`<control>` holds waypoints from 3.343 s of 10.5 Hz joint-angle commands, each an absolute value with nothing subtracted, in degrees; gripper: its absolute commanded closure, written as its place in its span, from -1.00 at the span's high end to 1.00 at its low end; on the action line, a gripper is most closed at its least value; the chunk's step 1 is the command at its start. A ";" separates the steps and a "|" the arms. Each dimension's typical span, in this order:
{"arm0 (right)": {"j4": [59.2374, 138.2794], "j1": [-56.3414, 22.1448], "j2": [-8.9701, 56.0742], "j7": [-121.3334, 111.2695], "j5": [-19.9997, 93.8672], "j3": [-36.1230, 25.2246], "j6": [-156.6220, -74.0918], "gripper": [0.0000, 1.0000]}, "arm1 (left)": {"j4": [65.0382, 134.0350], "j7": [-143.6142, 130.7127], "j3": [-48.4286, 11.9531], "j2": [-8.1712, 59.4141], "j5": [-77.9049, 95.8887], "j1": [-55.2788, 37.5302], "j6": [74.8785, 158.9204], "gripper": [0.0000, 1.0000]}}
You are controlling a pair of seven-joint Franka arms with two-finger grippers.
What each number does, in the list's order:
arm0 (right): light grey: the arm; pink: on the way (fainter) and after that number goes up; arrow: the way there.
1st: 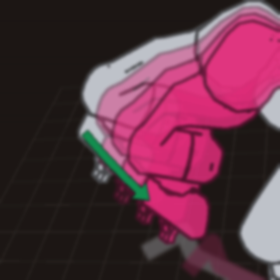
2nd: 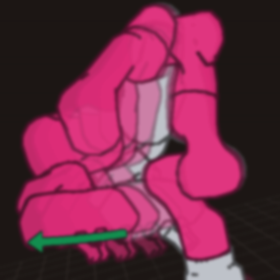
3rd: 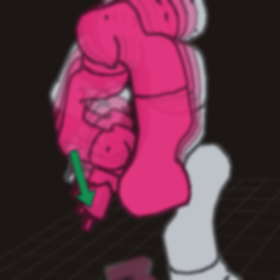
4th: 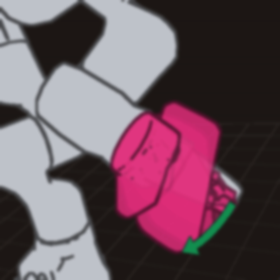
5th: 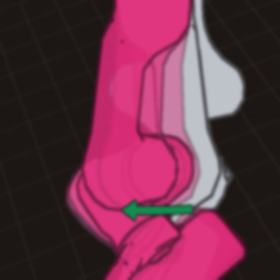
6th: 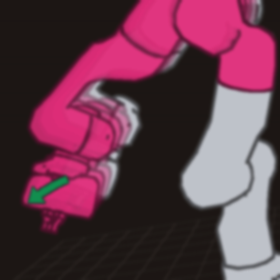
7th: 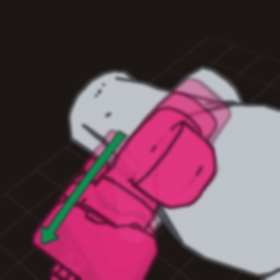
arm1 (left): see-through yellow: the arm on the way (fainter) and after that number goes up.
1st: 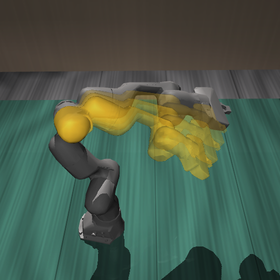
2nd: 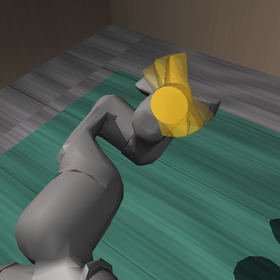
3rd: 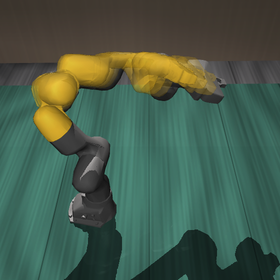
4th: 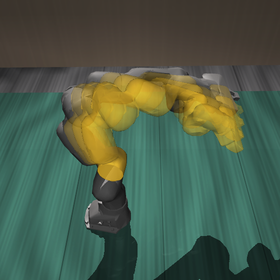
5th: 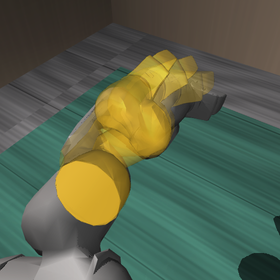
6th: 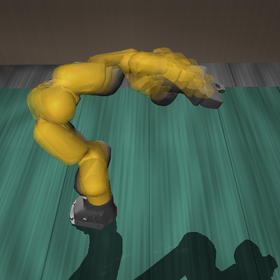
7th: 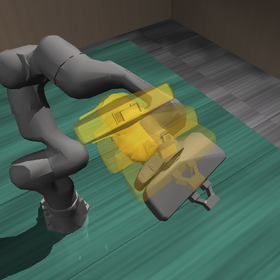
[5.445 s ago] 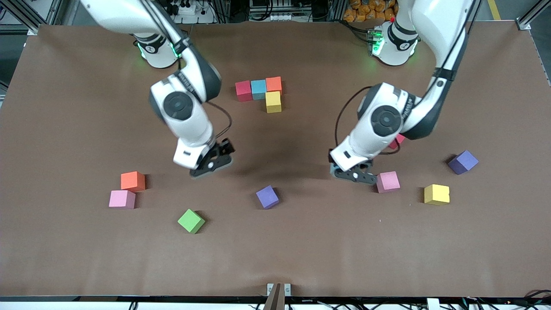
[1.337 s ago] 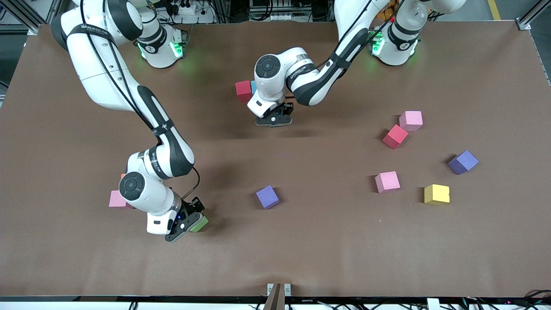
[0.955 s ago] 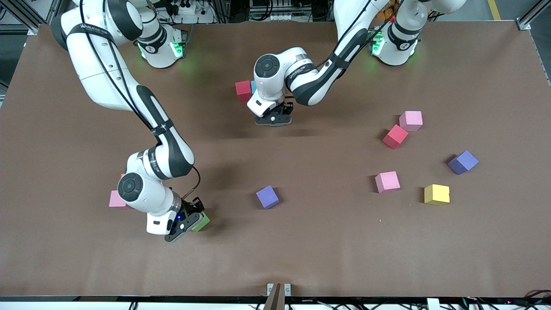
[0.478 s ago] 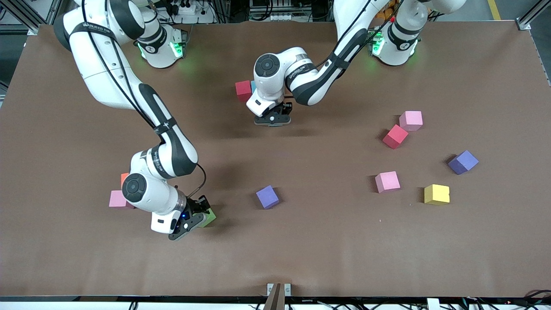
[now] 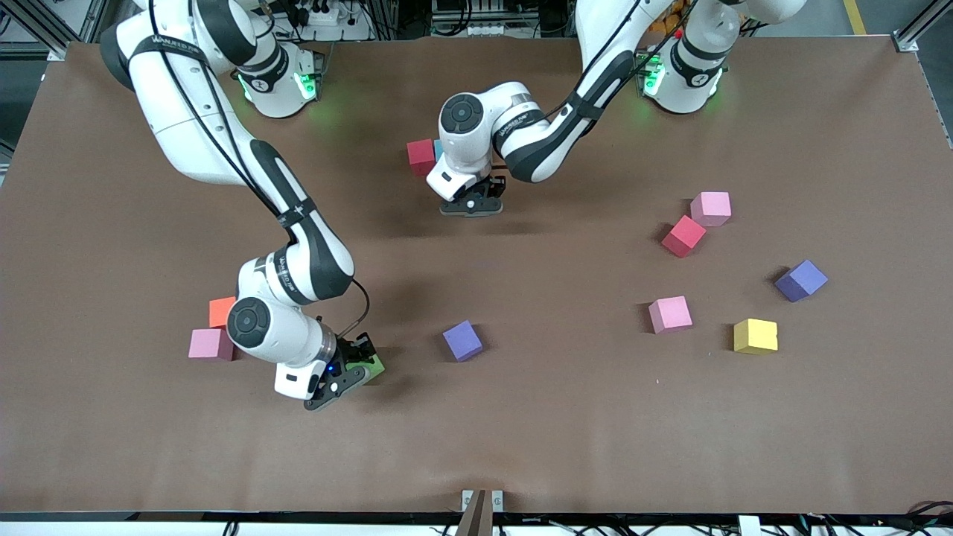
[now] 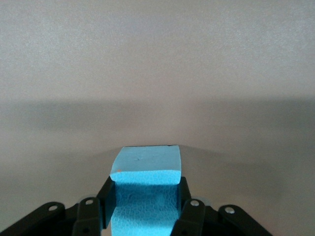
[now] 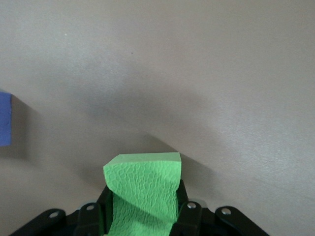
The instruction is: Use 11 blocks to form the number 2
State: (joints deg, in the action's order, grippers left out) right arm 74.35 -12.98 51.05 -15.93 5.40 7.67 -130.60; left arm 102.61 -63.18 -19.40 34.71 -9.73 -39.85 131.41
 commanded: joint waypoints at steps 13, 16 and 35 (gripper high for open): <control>68.56 -18.37 48.96 -13.54 7.38 -0.88 -116.02 -0.05 | 102.92 -66.71 -20.21 35.24 -11.34 -39.81 132.28 -1.00; 68.29 -18.02 48.87 -13.54 7.38 -0.79 -114.70 -0.05 | 102.92 -65.57 -20.21 35.33 -12.03 -39.73 132.19 0.99; 68.99 -23.64 44.74 -0.28 10.72 -0.53 -109.07 -0.05 | 113.18 -35.18 -27.76 17.07 -14.41 -13.30 121.73 1.00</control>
